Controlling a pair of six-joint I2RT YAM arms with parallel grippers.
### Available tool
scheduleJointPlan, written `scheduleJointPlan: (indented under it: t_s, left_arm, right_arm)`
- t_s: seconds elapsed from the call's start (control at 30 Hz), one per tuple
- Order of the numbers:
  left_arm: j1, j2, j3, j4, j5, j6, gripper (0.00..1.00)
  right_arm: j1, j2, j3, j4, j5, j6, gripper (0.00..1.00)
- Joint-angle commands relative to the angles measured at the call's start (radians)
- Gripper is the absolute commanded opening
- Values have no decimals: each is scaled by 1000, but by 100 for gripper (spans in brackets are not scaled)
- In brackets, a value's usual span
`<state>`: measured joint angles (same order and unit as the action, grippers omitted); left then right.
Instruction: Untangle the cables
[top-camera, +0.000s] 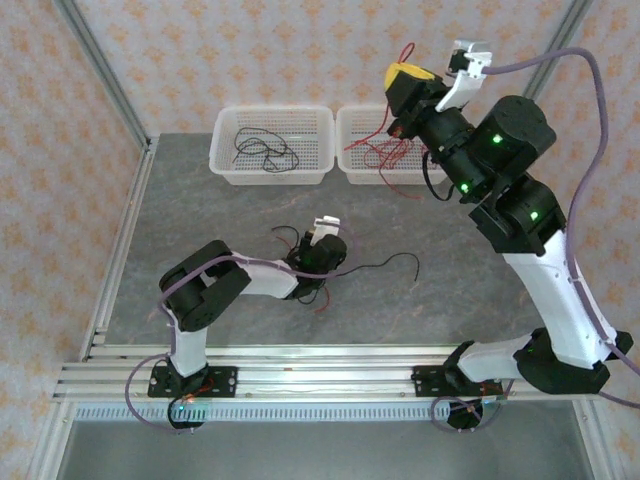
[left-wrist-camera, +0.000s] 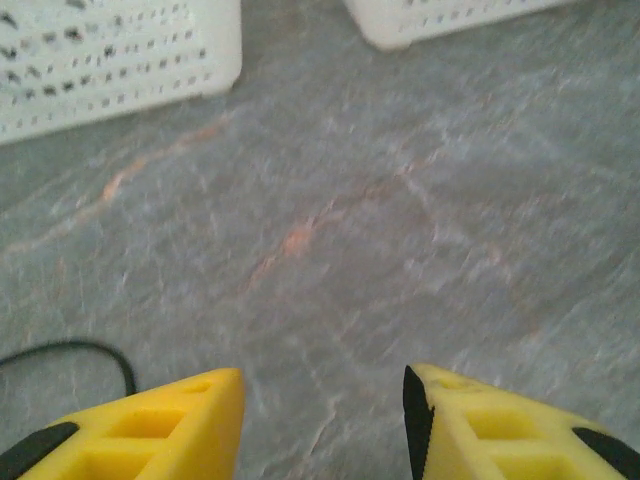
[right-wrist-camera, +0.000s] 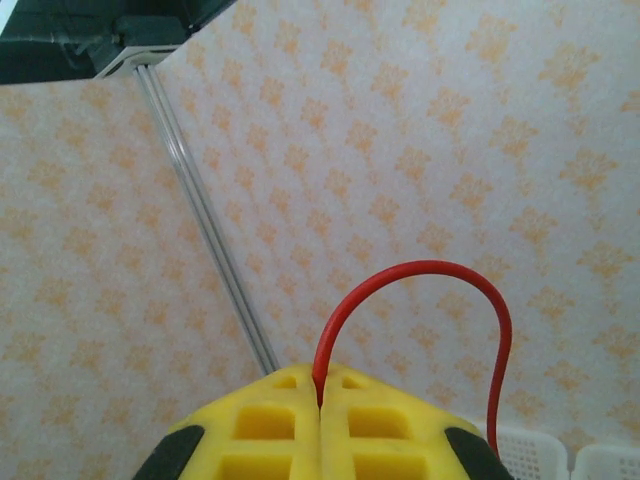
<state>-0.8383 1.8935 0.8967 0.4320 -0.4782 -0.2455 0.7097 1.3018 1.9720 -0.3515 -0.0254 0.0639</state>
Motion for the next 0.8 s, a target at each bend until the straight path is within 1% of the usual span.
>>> scheduleJointPlan:
  t_s: [0.0, 0.2, 0.3, 0.4, 0.53, 0.7, 0.77]
  left_arm:
    - [-7, -71, -56, 51, 7, -63, 47]
    - [-13, -243, -82, -5, 0, -35, 48]
    - [-21, -348, -73, -45, 7, -16, 51]
    - [-30, -447, -58, -95, 17, -8, 54]
    - [-45, -576, -69, -156, 22, -12, 57]
    - [-51, -718, -112, -230, 38, -44, 59]
    - [-51, -772, -151, -228, 55, -49, 60]
  right_arm:
    - [-4, -18, 36, -15, 44, -41, 0]
    - [-4, 8, 44, -3, 154, -114, 0]
    - [-7, 62, 99, -13, 200, -166, 0]
    - [-30, 129, 165, -22, 211, -204, 0]
    - [-125, 225, 248, -43, 111, -183, 0]
    - [-239, 338, 300, -22, -4, -158, 0]
    - [-276, 387, 320, -6, -37, -156, 0]
